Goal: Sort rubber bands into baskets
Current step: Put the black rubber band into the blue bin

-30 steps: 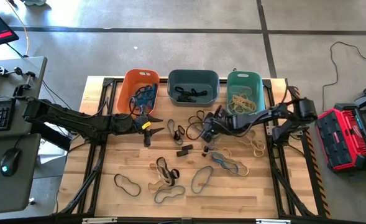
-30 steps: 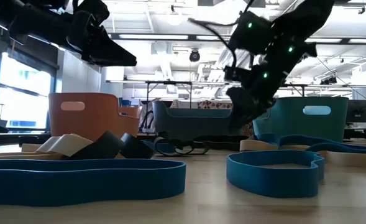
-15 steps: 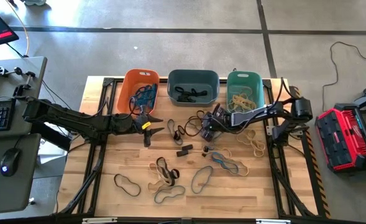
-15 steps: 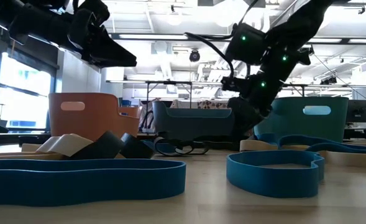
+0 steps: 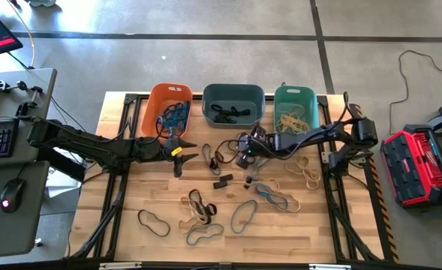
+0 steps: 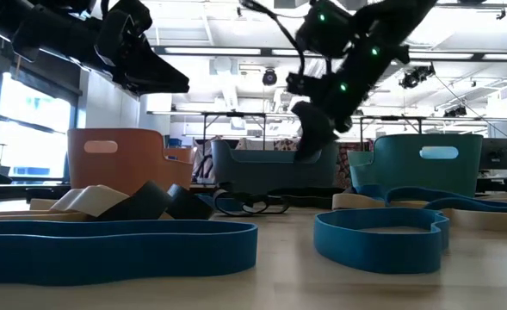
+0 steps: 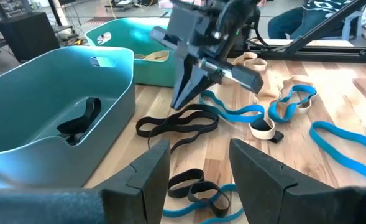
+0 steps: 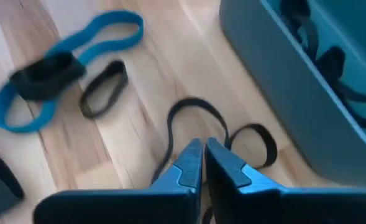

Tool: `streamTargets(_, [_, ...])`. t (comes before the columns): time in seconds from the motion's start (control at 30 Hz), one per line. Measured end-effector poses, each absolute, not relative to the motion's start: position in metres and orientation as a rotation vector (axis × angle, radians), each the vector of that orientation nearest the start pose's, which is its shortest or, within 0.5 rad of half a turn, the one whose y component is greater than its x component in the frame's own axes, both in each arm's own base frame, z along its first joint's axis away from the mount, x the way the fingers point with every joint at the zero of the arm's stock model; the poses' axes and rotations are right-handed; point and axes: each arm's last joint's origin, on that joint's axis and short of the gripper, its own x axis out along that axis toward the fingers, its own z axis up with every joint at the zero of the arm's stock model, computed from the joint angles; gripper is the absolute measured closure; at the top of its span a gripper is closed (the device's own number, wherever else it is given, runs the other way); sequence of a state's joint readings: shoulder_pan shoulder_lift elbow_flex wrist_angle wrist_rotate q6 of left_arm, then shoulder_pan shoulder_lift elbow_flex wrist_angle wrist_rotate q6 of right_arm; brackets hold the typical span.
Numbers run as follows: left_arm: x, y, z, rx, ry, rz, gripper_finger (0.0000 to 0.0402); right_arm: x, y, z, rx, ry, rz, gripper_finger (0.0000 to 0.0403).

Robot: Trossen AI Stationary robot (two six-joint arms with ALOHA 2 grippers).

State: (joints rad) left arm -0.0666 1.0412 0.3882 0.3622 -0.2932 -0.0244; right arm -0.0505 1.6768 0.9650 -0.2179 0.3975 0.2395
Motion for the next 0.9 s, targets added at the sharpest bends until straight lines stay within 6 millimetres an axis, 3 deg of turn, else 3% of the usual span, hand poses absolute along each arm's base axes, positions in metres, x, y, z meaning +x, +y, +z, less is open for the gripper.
streamTargets(0.17, [0.209, -0.006, 0.203, 0.019, 0.283, 0.230, 0.0243, 0.329, -0.031, 0.179, 0.001, 0.888, -0.515, 0.0363])
streamTargets(0.43, [0.209, -0.006, 0.203, 0.011, 0.282, 0.232, 0.0243, 0.312, -0.043, 0.157, 0.011, 0.967, -0.558, 0.0278])
streamTargets(0.7, [0.209, -0.006, 0.203, 0.031, 0.284, 0.228, 0.0243, 0.301, -0.053, 0.142, 0.071, 0.984, -0.535, 0.0272])
streamTargets(0.9, [0.209, -0.005, 0.203, 0.036, 0.286, 0.228, 0.0243, 0.298, -0.055, 0.137, 0.092, 0.992, -0.534, 0.0292])
